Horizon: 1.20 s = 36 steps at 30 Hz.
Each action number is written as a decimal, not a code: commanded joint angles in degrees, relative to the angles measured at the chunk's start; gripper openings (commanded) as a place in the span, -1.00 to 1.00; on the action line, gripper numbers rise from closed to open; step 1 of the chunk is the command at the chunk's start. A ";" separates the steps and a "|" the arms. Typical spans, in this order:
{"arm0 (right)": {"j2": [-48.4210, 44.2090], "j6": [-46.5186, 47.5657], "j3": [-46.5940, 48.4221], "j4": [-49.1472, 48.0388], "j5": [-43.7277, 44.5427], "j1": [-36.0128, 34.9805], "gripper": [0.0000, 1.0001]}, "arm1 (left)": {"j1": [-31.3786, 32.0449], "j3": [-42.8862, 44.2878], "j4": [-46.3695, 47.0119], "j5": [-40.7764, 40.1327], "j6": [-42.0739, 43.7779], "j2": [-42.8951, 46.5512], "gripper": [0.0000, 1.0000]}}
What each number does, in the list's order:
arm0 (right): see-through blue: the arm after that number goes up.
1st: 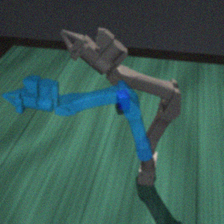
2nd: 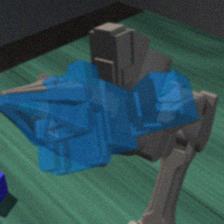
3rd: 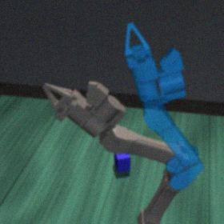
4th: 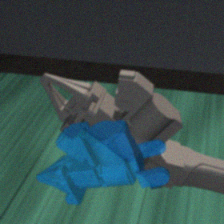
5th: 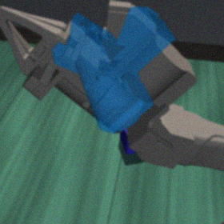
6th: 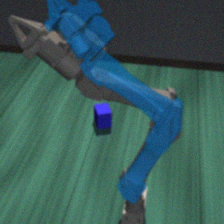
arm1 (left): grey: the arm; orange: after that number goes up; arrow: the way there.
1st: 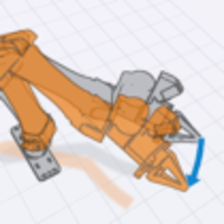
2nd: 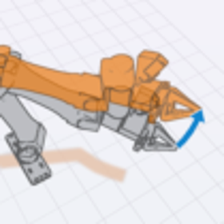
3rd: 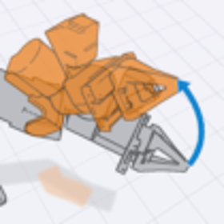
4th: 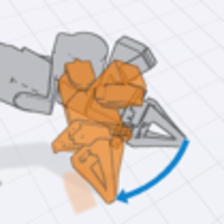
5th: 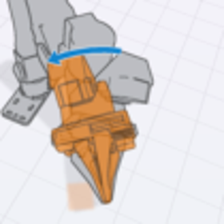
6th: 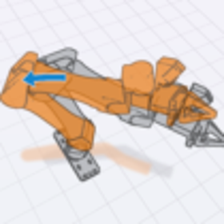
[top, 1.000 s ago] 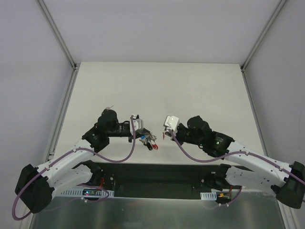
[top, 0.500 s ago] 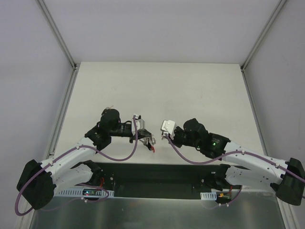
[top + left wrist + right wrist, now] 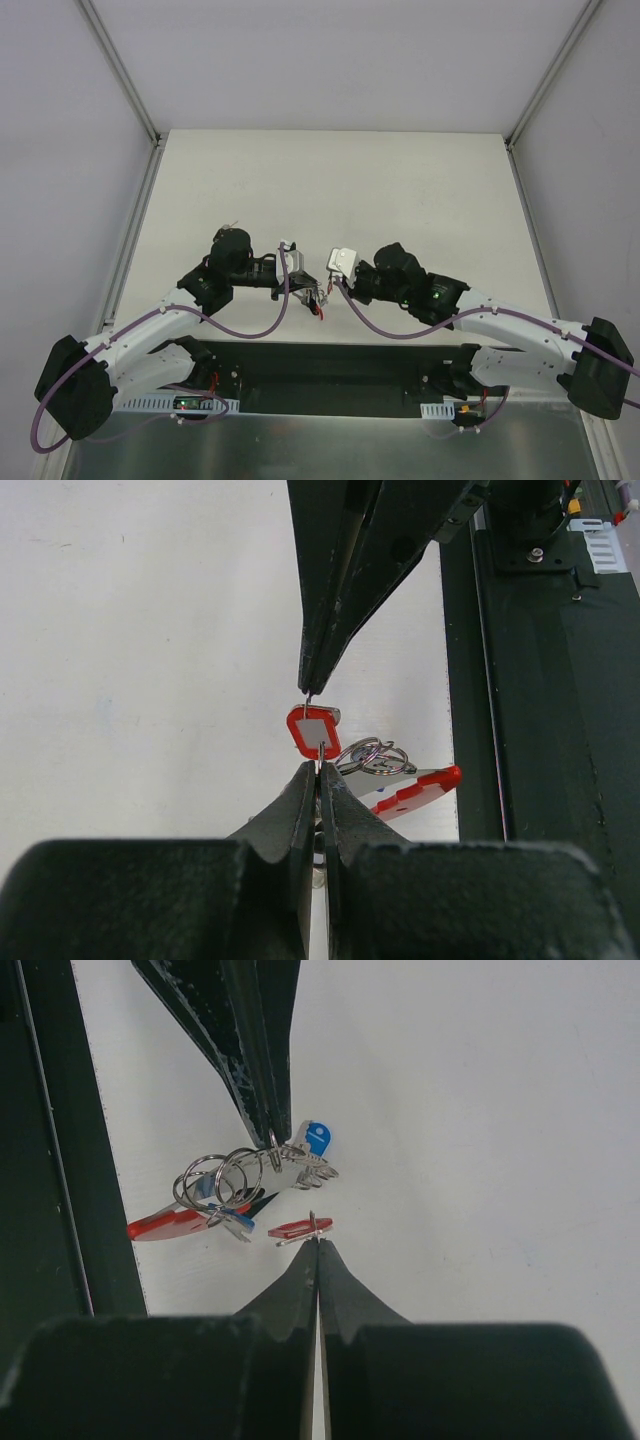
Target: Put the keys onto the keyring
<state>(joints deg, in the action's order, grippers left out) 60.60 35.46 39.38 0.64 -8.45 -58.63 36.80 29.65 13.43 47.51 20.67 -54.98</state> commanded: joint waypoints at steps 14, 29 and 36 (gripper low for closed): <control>-0.40 0.66 2.64 -4.34 -5.35 -0.87 -0.97 | 0.56 2.08 2.65 1.18 1.04 1.63 -1.00; -0.22 0.48 2.64 -5.04 -4.21 -0.78 -0.98 | 0.56 2.17 2.92 2.68 0.69 1.11 -1.00; -0.04 0.40 2.72 -5.04 -4.38 -0.78 -0.98 | 0.56 2.26 2.92 3.03 0.60 1.02 -1.00</control>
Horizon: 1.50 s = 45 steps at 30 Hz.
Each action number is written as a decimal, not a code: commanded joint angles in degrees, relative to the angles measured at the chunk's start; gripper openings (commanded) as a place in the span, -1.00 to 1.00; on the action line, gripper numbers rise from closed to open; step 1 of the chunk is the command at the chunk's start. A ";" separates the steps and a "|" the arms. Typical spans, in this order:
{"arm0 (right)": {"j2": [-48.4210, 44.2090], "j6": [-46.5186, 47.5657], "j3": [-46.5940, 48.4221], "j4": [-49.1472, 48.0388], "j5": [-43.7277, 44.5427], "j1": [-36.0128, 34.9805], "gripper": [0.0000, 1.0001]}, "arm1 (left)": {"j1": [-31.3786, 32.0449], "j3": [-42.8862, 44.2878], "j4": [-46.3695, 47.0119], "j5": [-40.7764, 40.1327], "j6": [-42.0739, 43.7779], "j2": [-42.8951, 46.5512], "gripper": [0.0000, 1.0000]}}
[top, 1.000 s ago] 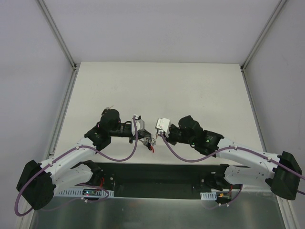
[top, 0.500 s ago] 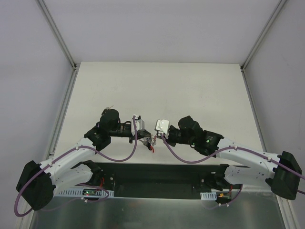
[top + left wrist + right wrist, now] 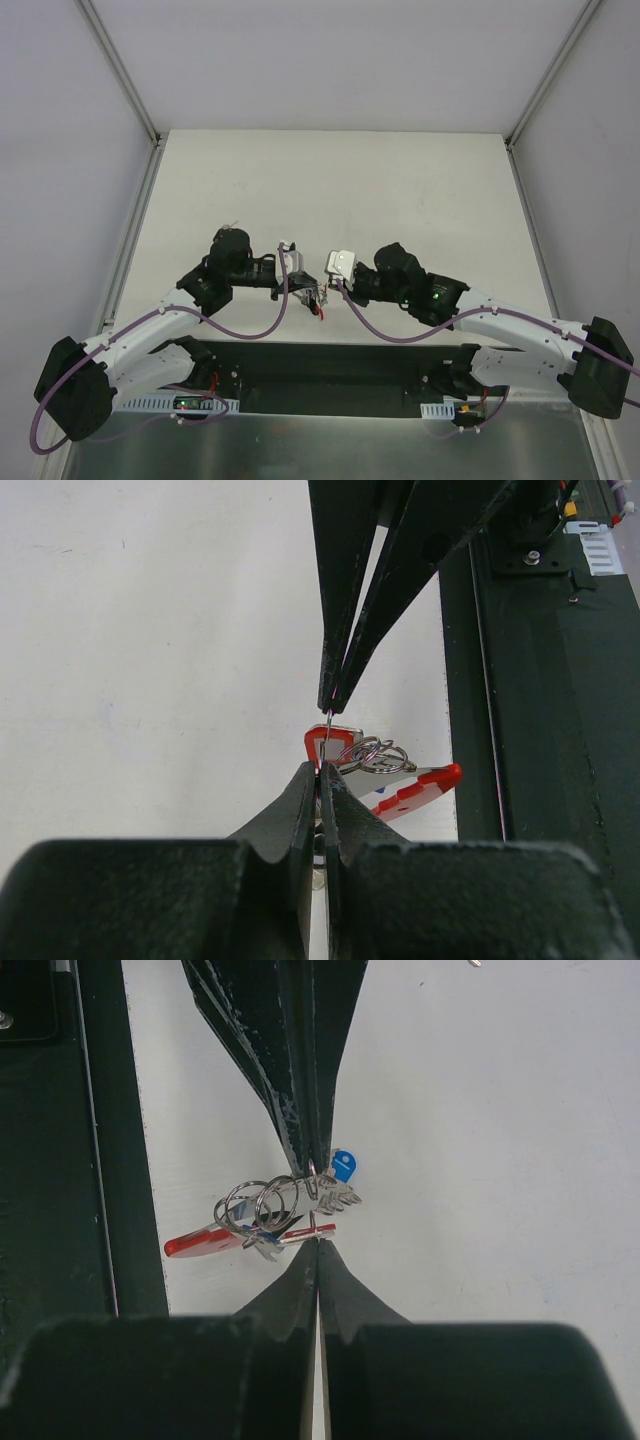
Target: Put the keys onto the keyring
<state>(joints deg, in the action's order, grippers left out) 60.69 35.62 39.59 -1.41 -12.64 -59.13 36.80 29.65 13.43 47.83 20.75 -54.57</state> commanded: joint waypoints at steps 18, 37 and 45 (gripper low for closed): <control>-0.30 -0.11 2.33 -3.77 0.16 -0.63 -0.97 | 0.56 2.52 2.92 2.88 0.25 0.07 -1.00; -0.04 -0.46 2.42 -4.13 0.87 -0.81 -0.98 | 0.64 2.69 3.09 3.41 -0.10 -0.54 -1.00; 0.13 -0.55 2.24 -3.95 0.95 -0.98 -0.97 | 0.65 2.69 3.27 3.14 -0.10 -0.37 -1.00</control>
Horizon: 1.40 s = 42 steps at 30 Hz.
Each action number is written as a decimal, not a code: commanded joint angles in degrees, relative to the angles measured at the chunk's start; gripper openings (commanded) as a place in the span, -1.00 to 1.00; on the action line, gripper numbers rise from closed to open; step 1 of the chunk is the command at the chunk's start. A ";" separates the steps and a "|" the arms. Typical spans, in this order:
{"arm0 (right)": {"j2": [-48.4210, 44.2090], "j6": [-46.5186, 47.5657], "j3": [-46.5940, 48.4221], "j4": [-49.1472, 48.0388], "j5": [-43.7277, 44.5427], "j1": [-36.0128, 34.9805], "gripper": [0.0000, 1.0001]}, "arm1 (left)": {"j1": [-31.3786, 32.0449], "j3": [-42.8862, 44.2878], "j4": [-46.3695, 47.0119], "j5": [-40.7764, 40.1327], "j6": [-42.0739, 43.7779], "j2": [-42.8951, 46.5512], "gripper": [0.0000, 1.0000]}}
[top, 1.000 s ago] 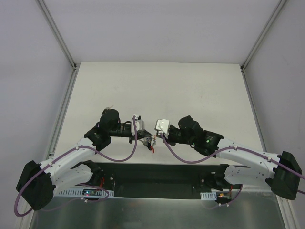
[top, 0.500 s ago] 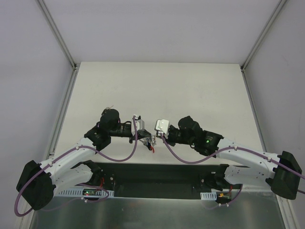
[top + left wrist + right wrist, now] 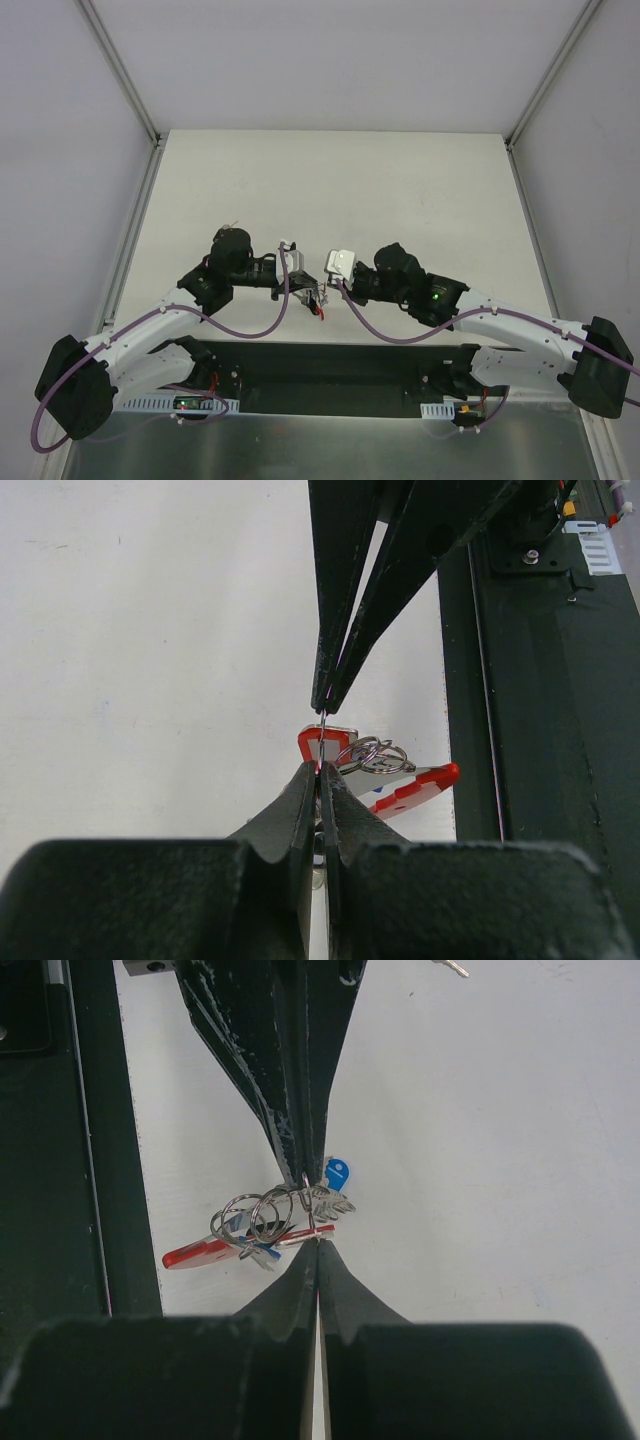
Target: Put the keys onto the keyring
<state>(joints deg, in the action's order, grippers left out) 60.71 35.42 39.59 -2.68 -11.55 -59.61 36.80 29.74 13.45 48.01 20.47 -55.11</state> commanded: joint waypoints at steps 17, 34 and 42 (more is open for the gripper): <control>0.90 -0.61 2.77 -2.60 -0.31 -1.03 -0.98 | 0.65 1.90 4.83 3.32 -0.61 0.27 -1.00; 0.03 -1.40 2.77 -3.65 -1.02 -1.12 -0.97 | 1.35 2.08 5.27 4.20 -0.87 -1.40 -1.00; -0.15 -1.84 2.51 -4.44 -1.46 -1.03 -0.97 | 1.61 2.08 5.62 4.20 -1.22 -2.02 -1.00</control>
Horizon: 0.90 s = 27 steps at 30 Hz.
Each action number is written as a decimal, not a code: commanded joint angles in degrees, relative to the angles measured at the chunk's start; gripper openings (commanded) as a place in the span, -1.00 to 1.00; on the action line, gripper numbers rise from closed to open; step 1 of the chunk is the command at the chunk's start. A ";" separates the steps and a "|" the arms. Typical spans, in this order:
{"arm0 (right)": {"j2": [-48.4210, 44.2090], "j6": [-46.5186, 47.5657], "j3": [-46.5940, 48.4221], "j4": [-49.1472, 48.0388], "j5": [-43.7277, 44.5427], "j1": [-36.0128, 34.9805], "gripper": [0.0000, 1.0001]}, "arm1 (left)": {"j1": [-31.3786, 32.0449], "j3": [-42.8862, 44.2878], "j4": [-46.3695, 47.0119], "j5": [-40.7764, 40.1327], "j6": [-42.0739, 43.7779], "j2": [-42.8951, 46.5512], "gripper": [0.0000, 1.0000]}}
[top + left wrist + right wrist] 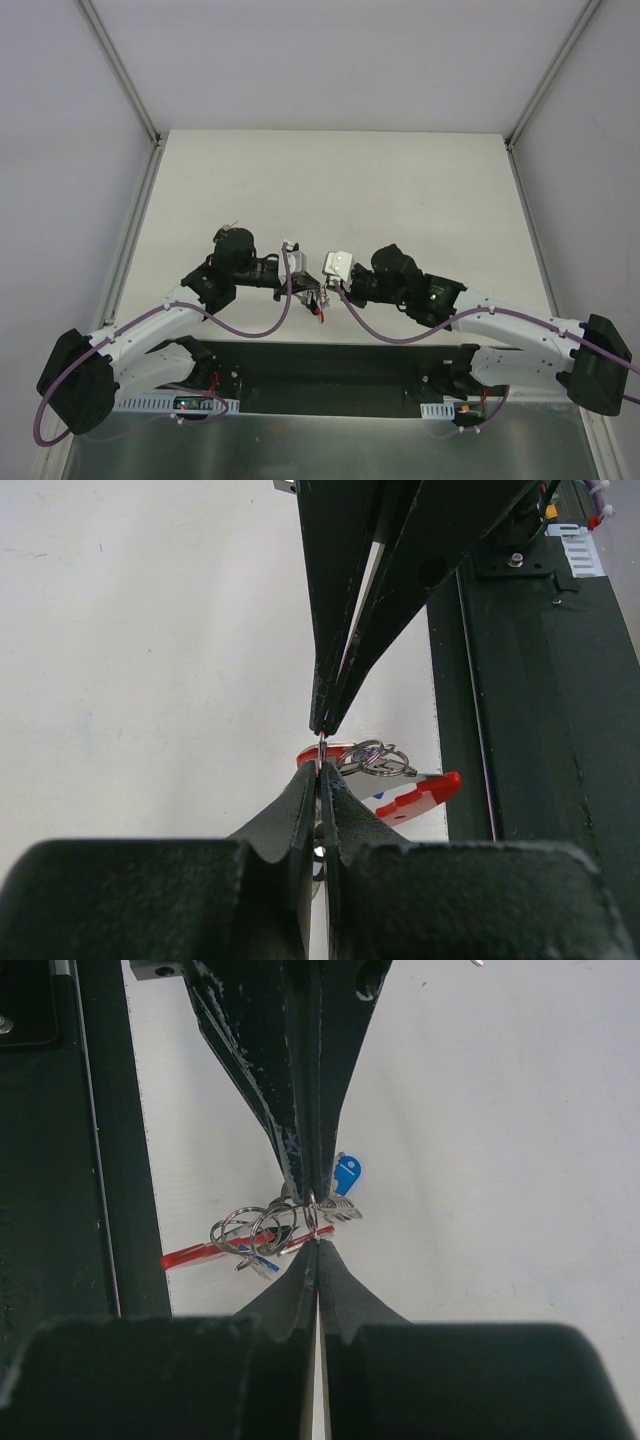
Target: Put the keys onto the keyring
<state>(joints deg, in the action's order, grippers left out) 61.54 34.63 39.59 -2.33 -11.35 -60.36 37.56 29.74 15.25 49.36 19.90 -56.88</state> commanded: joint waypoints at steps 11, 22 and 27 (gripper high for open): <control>-1.33 -1.50 2.51 -5.41 -2.09 -0.37 -0.98 | 1.20 2.26 3.83 2.32 -0.83 -0.42 -1.00; -2.04 -0.97 2.68 -4.71 -1.83 -0.55 -0.98 | 1.99 2.96 2.42 0.56 -0.83 -1.56 -1.00; -2.91 -0.53 2.94 -3.83 -1.39 -0.55 -0.98 | 2.08 3.83 0.41 -0.67 -0.48 -2.09 -1.00</control>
<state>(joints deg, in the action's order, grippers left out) 61.06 33.91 39.59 -2.00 -11.51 -60.36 38.68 30.52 15.27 48.71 19.44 -58.46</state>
